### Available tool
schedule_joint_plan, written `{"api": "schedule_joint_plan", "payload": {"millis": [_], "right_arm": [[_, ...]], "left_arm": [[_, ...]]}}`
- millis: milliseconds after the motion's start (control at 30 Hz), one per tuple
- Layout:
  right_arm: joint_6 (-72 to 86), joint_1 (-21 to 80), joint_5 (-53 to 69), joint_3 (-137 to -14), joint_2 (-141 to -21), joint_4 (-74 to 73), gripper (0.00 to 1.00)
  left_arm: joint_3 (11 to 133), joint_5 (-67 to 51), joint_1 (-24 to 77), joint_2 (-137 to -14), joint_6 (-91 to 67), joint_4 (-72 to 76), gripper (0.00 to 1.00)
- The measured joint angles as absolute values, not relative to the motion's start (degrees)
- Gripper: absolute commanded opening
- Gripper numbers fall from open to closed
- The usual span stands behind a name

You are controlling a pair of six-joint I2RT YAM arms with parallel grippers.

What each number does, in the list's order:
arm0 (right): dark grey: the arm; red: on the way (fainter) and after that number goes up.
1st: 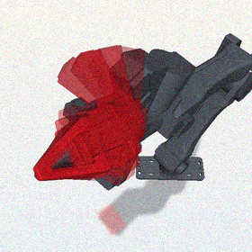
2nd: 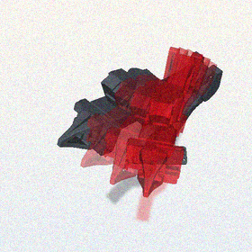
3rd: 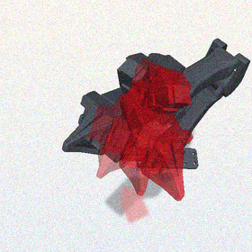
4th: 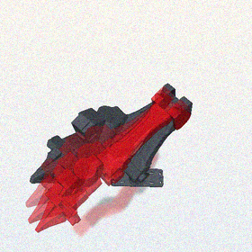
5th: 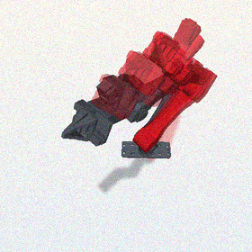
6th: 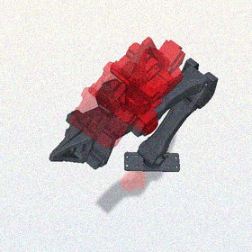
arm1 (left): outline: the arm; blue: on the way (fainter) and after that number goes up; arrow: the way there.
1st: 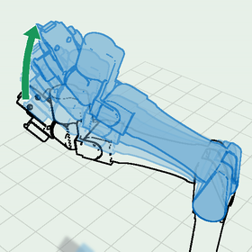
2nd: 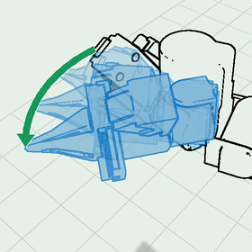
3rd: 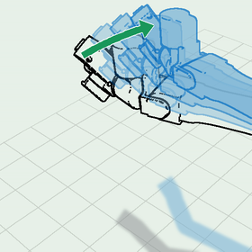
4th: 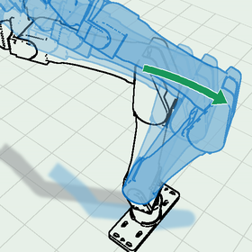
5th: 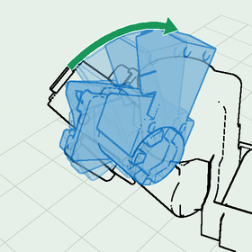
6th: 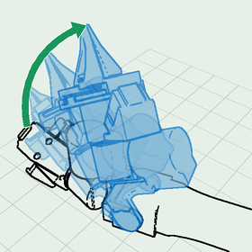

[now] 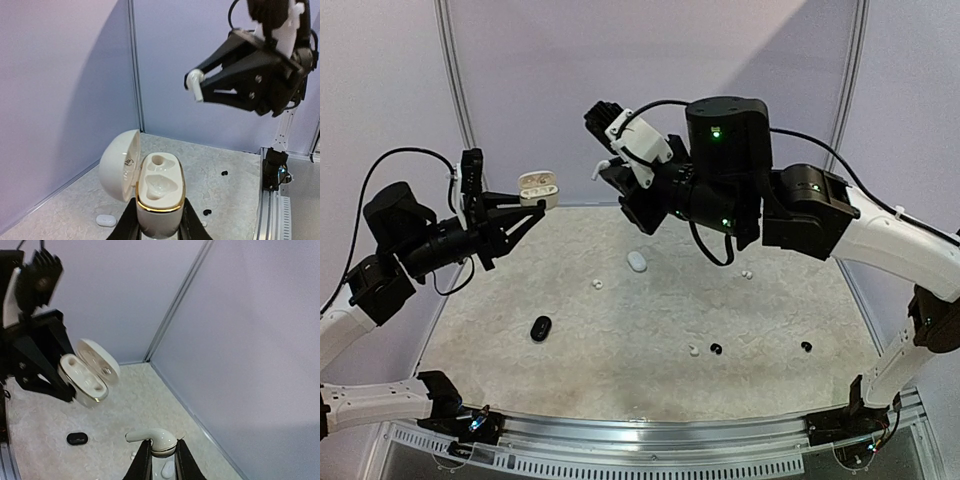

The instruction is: Insert the wireless bluetooth earbuds into the charging case

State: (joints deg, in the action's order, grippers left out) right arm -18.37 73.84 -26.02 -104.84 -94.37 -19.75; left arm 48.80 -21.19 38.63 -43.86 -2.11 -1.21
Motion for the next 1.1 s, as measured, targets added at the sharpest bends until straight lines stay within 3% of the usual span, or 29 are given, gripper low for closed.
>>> {"api": "schedule_joint_plan", "payload": {"millis": [500, 1100], "right_arm": [[-42.59, 82.67, -28.34, -115.13, -103.98, -14.17, 0.00], [-49.04, 83.37, -34.22, -115.46, -105.41, -13.89, 0.00]], "left_arm": [[48.80, -21.10, 44.10, -44.93, 3.31, 0.47, 0.00], [46.87, -20.10, 44.62, -44.23, 6.17, 4.36, 0.00]]}}
